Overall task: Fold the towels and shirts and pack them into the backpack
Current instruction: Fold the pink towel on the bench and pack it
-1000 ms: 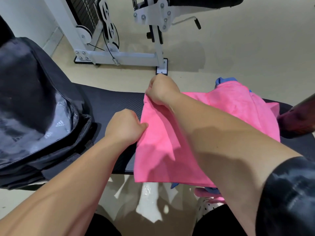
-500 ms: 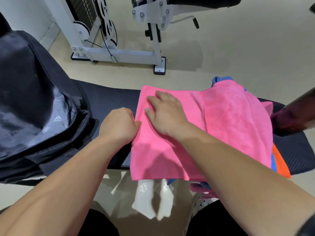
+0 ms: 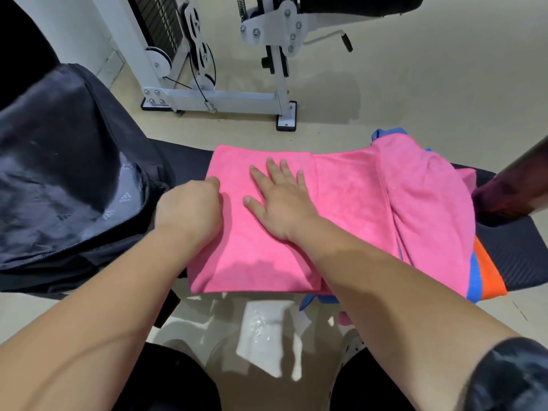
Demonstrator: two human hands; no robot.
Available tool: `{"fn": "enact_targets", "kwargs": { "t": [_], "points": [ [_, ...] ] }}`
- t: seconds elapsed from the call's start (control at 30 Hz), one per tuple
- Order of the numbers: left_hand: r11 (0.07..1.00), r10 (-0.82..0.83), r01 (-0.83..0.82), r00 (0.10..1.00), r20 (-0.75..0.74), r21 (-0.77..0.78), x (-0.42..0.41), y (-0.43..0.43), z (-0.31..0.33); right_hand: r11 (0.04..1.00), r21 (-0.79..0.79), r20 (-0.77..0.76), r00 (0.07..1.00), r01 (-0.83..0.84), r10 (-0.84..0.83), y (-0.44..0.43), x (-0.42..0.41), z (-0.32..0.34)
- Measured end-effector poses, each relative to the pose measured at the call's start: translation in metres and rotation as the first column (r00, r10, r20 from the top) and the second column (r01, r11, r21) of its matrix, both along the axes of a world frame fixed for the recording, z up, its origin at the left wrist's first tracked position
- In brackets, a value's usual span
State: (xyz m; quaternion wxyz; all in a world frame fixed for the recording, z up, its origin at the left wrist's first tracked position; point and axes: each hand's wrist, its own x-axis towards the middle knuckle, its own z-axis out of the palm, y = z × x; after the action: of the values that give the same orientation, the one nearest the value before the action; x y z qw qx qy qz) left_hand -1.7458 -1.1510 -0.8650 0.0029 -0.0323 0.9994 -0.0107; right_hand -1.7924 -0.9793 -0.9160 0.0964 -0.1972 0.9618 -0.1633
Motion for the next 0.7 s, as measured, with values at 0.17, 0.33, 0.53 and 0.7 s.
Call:
{"fn": "enact_targets", "kwargs": {
  "t": [0.17, 0.33, 0.53, 0.7],
  "points": [
    [0.945, -0.158, 0.149, 0.987, 0.008, 0.29, 0.022, 0.062, -0.004, 0.959, -0.077, -0.207, 0.936, 0.274, -0.284, 0.052, 0.0, 0.014],
    [0.779, -0.34, 0.2, 0.931, 0.131, 0.595, 0.038, 0.113, -0.018, 0.972, 0.132, -0.054, 0.981, 0.194, -0.188, 0.088, -0.007, 0.019],
    [0.836, -0.379, 0.228, 0.898, 0.225, 0.499, 0.057, 0.127, -0.034, 0.978, 0.161, 0.015, 0.991, 0.129, -0.133, 0.086, -0.017, 0.027],
    [0.832, -0.408, 0.254, 0.882, 0.234, 0.493, 0.059, 0.124, -0.038, 0.976, 0.149, 0.046, 0.985, 0.159, -0.167, 0.075, -0.025, 0.028]
  ]
}}
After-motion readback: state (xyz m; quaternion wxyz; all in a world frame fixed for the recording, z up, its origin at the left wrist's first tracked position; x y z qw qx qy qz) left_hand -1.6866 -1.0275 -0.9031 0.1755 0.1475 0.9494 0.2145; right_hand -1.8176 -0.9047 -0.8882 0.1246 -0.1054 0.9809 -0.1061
